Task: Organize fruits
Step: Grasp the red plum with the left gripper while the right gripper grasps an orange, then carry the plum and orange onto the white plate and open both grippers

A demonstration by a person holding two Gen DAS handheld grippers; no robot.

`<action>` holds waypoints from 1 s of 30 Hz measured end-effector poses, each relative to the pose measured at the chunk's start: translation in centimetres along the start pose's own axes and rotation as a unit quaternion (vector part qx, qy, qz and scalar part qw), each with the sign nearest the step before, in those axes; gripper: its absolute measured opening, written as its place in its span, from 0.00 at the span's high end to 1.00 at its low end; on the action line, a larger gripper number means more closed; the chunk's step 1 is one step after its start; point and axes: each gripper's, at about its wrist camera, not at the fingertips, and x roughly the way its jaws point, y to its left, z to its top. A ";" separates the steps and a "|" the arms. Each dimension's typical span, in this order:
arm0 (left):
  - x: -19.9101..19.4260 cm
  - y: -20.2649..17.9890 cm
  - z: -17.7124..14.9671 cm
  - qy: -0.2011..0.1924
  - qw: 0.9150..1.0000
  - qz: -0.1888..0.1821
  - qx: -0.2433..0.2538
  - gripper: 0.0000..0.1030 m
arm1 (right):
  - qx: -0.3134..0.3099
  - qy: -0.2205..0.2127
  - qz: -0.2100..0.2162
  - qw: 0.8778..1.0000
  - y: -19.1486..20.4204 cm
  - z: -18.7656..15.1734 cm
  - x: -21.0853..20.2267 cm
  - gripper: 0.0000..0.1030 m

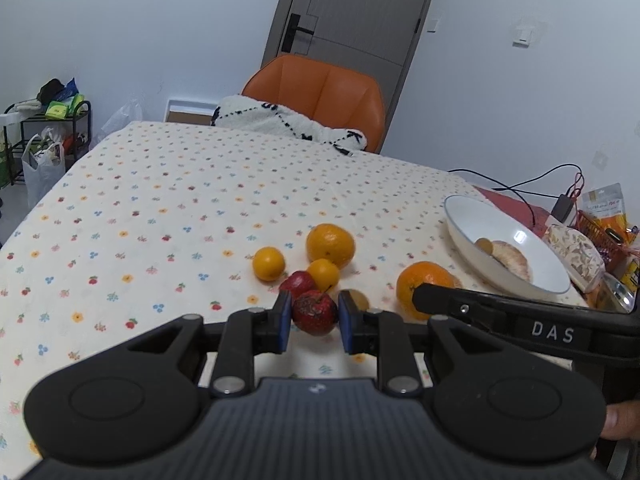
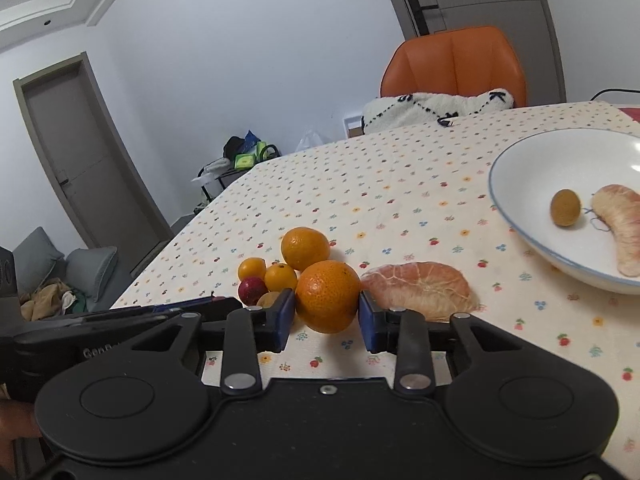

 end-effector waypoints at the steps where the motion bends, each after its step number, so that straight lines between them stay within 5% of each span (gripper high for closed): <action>1: -0.1 -0.2 0.1 -0.001 1.000 -0.002 0.001 0.78 | 0.000 -0.004 -0.002 1.000 -0.1 0.0 -0.4 0.69; 30: 0.9 -10.8 3.1 -0.030 0.991 -0.096 0.083 0.78 | 0.036 -0.112 -0.112 0.987 -7.0 1.4 -10.2 0.69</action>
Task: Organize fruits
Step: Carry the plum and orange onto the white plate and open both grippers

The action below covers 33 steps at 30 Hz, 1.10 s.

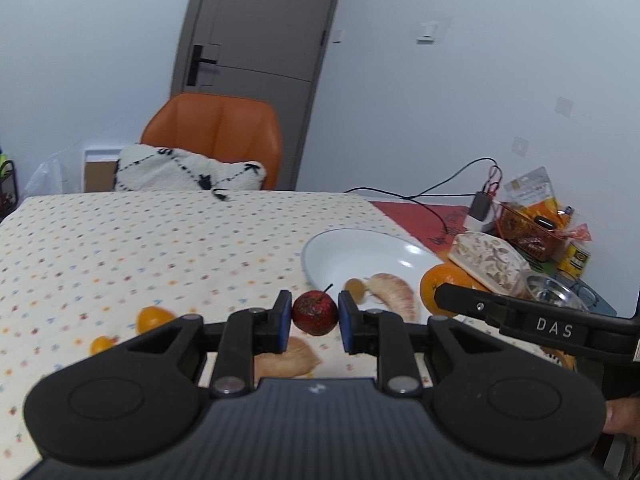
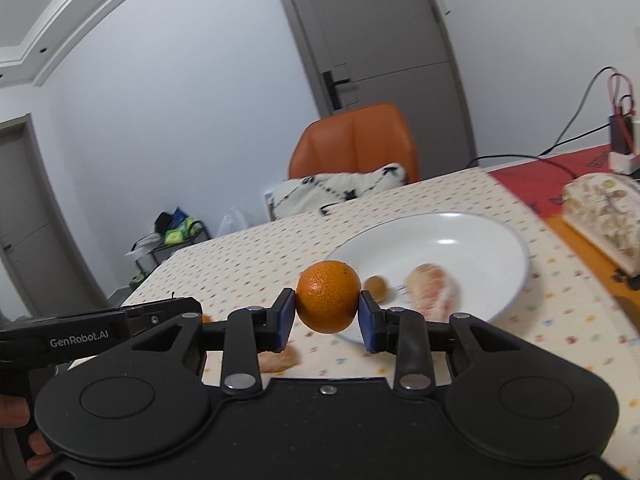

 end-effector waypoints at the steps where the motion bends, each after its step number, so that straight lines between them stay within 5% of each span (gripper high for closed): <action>1: 0.2 -0.4 0.1 -0.001 1.000 -0.003 0.003 0.78 | 0.002 -0.002 -0.003 1.000 -0.4 0.1 -0.1 0.69; 33: 6.7 -5.8 1.7 0.025 0.998 -0.034 0.039 0.78 | 0.041 -0.003 -0.057 0.998 -7.0 0.1 0.6 0.69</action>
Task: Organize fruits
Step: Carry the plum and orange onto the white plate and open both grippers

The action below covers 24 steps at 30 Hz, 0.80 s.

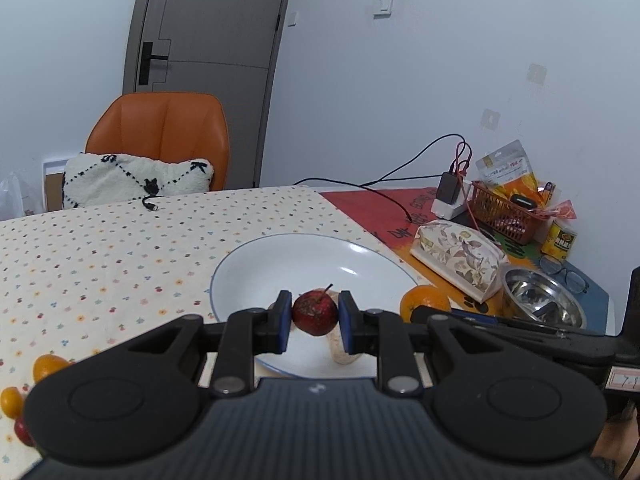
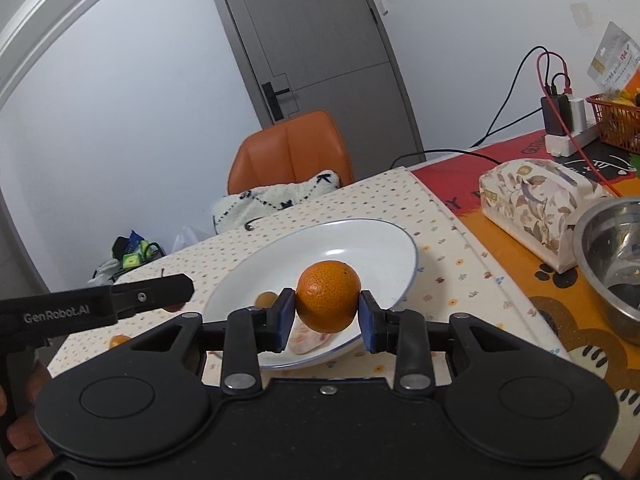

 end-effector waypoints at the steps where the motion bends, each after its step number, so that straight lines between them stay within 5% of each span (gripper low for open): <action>1: 0.3 0.0 0.0 0.002 1.000 0.000 0.000 0.78 | 0.000 0.002 -0.003 1.000 -0.1 0.0 0.2 0.69; 24: 3.3 0.0 -0.4 0.025 1.000 0.015 -0.004 0.77 | 0.023 0.003 0.012 1.000 -0.2 -1.0 0.4 0.59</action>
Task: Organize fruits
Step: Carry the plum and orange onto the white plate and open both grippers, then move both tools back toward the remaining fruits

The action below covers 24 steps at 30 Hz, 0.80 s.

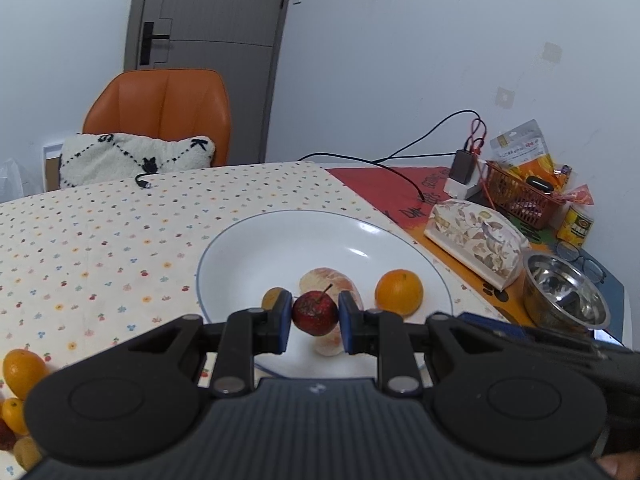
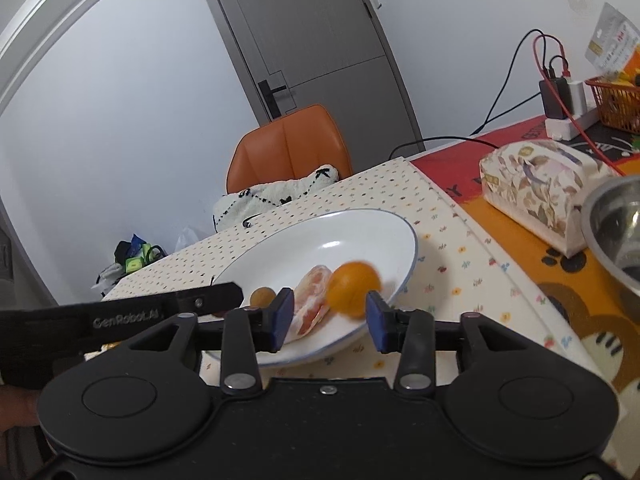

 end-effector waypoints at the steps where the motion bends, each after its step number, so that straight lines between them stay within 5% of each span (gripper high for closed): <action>1: -0.2 0.0 0.0 -0.007 1.000 0.003 0.003 0.74 | -0.001 0.001 0.000 1.000 0.1 0.0 -0.1 0.59; 8: -2.3 0.9 0.1 -0.020 1.000 0.018 -0.001 0.67 | -0.007 -0.003 -0.013 1.000 0.6 -0.1 -0.9 0.46; 11: -3.3 1.2 0.1 -0.031 0.999 0.027 0.002 0.49 | -0.014 -0.003 -0.013 1.000 1.1 -0.2 -1.1 0.46; 14: -4.4 1.6 -0.2 -0.043 0.998 0.034 0.008 0.31 | -0.031 -0.014 -0.024 0.999 2.1 -0.4 -1.3 0.28; 24: -7.5 5.4 -0.7 -0.063 0.995 0.073 -0.027 0.16 | -0.059 -0.022 -0.002 0.998 5.1 -0.1 -0.9 0.13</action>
